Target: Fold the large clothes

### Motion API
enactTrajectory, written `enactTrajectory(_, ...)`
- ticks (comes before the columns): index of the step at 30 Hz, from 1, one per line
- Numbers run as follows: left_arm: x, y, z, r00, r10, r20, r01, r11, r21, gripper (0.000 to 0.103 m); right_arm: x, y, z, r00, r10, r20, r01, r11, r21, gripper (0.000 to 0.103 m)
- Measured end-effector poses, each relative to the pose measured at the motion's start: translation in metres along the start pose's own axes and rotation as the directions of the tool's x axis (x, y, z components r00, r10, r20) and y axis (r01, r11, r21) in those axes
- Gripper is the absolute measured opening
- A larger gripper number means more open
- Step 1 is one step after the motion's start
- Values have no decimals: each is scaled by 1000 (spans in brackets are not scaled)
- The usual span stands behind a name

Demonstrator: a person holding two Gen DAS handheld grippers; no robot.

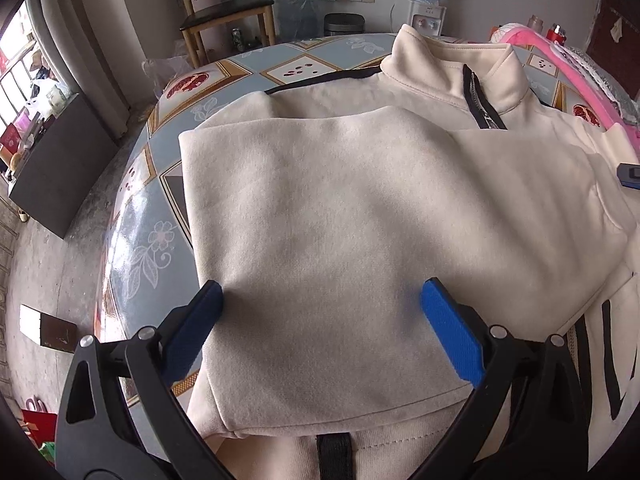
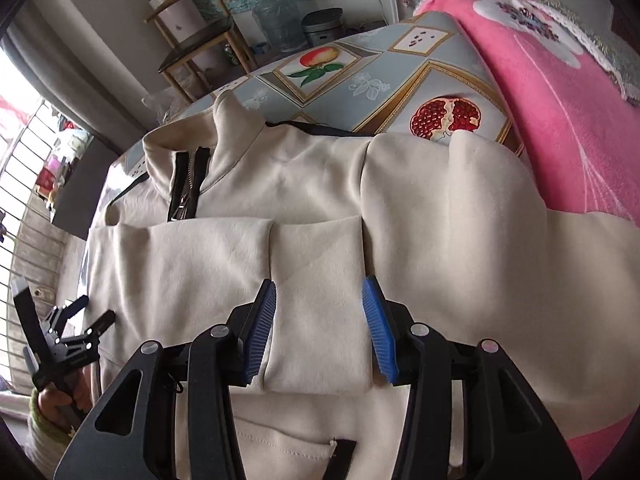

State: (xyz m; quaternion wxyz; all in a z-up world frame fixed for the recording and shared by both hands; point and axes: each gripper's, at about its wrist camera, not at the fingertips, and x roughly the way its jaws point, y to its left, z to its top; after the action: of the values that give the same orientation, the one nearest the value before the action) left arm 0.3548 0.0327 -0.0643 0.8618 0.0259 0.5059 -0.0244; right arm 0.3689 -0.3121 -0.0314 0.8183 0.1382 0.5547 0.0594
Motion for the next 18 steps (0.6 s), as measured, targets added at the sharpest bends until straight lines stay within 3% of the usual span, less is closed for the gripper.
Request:
enactTrajectory(4,0,1,-3,1000,-12,28,11,1000,3,97,21,1,7,998,-56,-26,56,998,-10,42)
enactTrajectory(7,-1,1,-4,999,-16,33,15,1000,7,97,25,13,1,988,-154,-18,151,984,-97,20)
enactTrajectory(8,-1,1,-4,999,-16,33,16,1000,6,97,23,19,-2,980,-197,-3,195,972,-128,8)
enactTrajectory(11,-1,2,-4,1000,-16,26,16,1000,6,97,-2,35,-13,968,-236,90,249,951,-184,5)
enactTrajectory(14,0,3,-1,1000,-22,10,22,1000,10,97,-36,42,-21,958,-232,170,261,951,-168,5)
enactTrajectory(16,0,3,-2,1000,-24,11,24,1000,13,97,-37,40,-24,946,-273,178,302,938,-169,5)
enactTrajectory(18,0,4,-2,1000,-26,13,26,1000,15,97,-24,29,-25,947,-293,132,312,938,-154,5)
